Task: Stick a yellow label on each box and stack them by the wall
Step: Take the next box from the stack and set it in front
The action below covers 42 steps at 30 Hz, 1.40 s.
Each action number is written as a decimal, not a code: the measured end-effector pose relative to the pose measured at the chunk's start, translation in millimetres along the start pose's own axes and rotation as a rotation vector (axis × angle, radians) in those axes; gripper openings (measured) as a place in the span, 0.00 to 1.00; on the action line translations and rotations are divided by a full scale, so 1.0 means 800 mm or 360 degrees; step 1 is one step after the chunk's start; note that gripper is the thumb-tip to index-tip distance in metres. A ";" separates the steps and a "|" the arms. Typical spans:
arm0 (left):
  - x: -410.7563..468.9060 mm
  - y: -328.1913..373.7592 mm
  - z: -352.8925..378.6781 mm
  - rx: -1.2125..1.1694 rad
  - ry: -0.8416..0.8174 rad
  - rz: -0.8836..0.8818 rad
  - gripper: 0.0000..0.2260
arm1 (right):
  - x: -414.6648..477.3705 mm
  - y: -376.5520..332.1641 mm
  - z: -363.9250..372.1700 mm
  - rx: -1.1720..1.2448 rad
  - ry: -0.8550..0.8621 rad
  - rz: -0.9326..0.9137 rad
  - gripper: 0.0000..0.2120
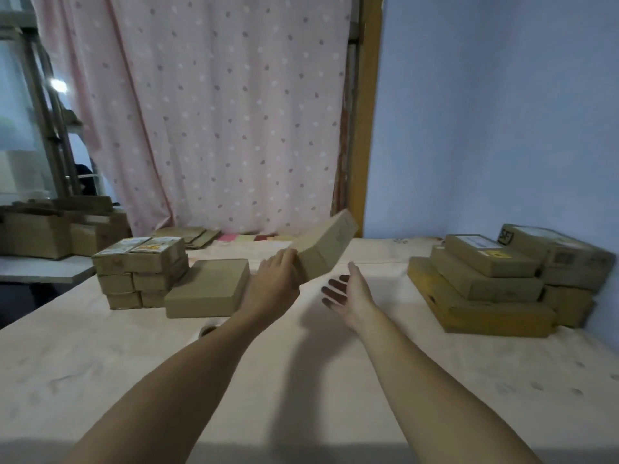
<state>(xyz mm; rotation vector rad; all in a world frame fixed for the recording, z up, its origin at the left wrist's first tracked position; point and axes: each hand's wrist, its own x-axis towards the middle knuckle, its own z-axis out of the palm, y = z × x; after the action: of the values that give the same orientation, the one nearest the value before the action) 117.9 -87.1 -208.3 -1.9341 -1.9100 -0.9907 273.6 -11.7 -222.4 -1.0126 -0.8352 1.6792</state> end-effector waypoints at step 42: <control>-0.061 -0.099 -0.001 -0.0265 -0.0306 -0.0382 0.13 | -0.040 0.060 -0.002 -0.1122 -0.0208 -0.0210 0.18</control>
<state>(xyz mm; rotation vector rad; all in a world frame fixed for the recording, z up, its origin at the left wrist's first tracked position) 46.3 -117.0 -259.6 -1.9867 -2.2775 -1.0940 263.1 -56.1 -257.3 -1.2786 -1.6094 1.3627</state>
